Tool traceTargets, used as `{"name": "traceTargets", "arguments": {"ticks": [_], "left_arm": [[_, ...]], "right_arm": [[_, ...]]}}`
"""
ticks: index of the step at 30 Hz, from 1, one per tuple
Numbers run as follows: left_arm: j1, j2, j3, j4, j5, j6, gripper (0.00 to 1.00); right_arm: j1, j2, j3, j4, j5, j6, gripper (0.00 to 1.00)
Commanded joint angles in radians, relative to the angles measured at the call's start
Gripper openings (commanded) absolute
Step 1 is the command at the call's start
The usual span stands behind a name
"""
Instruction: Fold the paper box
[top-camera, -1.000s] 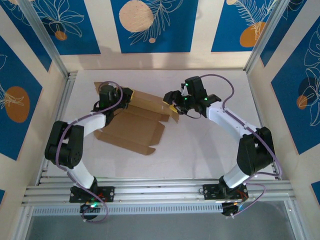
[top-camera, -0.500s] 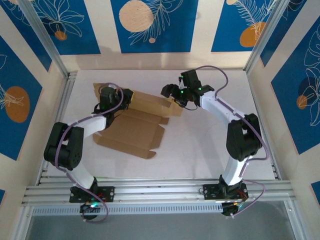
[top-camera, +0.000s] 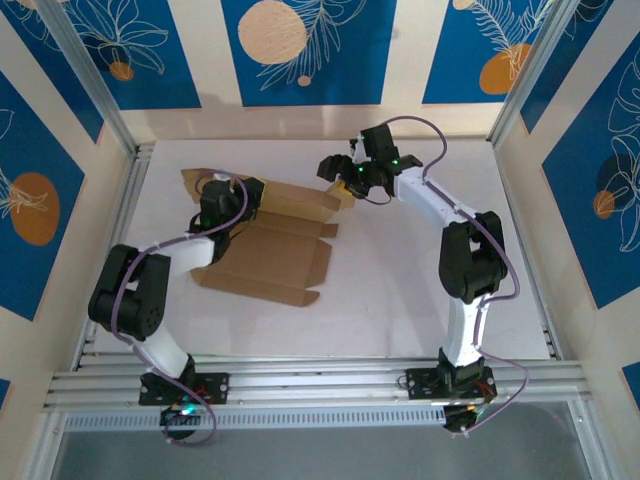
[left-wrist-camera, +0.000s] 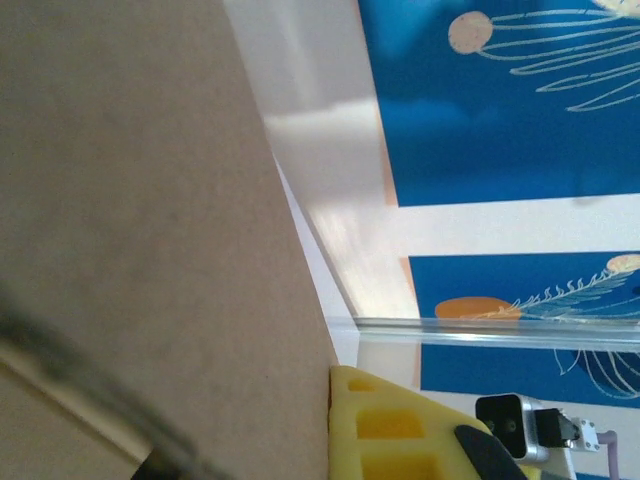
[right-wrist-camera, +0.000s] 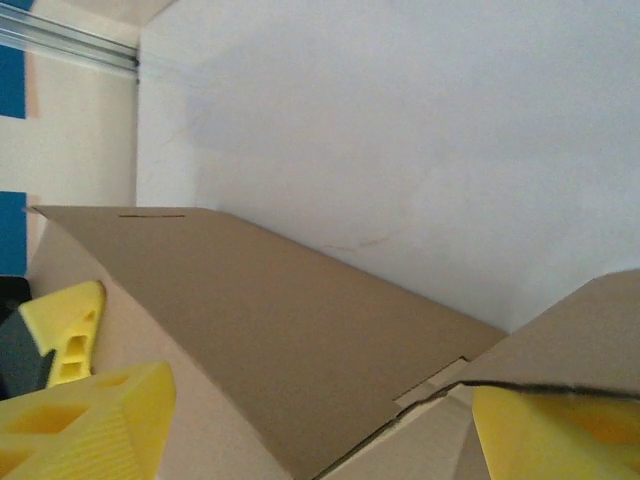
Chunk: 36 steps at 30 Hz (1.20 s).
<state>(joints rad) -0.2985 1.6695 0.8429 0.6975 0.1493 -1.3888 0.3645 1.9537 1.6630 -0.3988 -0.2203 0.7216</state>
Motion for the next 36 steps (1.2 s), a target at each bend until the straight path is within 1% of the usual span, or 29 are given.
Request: {"name": "traceTargets", "arguments": {"ticks": [1, 3, 6, 9, 11, 13, 15, 16, 21, 24, 26, 28, 31, 36], "left_arm": [[-0.03, 0.002, -0.011, 0.059, -0.043, 0.0, 0.0], [-0.049, 0.007, -0.012, 0.07, -0.071, -0.016, 0.0], [-0.085, 0.007, -0.01, 0.028, -0.113, -0.045, 0.0], [-0.11, -0.015, -0.016, -0.054, -0.186, -0.098, 0.0], [-0.119, -0.044, 0.006, -0.192, -0.243, -0.127, 0.0], [-0.132, -0.086, 0.072, -0.427, -0.317, -0.154, 0.0], [-0.146, -0.106, 0.144, -0.574, -0.377, -0.133, 0.0], [-0.153, -0.107, 0.172, -0.62, -0.398, -0.135, 0.0], [-0.156, -0.074, 0.227, -0.667, -0.401, -0.216, 0.0], [-0.157, -0.074, 0.27, -0.731, -0.408, -0.231, 0.0], [-0.157, -0.075, 0.277, -0.732, -0.408, -0.244, 0.0], [-0.157, -0.072, 0.274, -0.729, -0.403, -0.25, 0.0], [-0.156, -0.059, 0.262, -0.72, -0.407, -0.262, 0.0], [-0.145, -0.029, 0.255, -0.714, -0.396, -0.283, 0.0]], "right_arm": [[-0.015, 0.056, 0.123, 0.021, -0.069, -0.057, 0.79], [-0.023, 0.103, 0.201, -0.026, -0.089, -0.089, 0.78], [-0.033, 0.169, 0.324, -0.123, -0.123, -0.127, 0.78], [-0.027, 0.166, 0.353, -0.175, -0.109, -0.17, 0.78], [-0.028, 0.144, 0.336, -0.19, -0.09, -0.179, 0.77], [-0.034, 0.112, 0.322, -0.214, -0.073, -0.188, 0.76], [-0.042, 0.091, 0.323, -0.255, -0.048, -0.192, 0.75], [-0.048, 0.08, 0.32, -0.271, -0.047, -0.191, 0.75], [-0.077, 0.021, 0.306, -0.303, -0.077, -0.15, 0.75], [-0.092, -0.011, 0.308, -0.32, -0.101, -0.119, 0.75], [-0.095, -0.031, 0.313, -0.343, -0.101, -0.116, 0.74], [-0.093, -0.048, 0.309, -0.368, -0.095, -0.115, 0.71], [-0.078, -0.045, 0.305, -0.426, -0.092, -0.089, 0.66], [-0.056, -0.008, 0.287, -0.461, -0.084, -0.033, 0.64]]}}
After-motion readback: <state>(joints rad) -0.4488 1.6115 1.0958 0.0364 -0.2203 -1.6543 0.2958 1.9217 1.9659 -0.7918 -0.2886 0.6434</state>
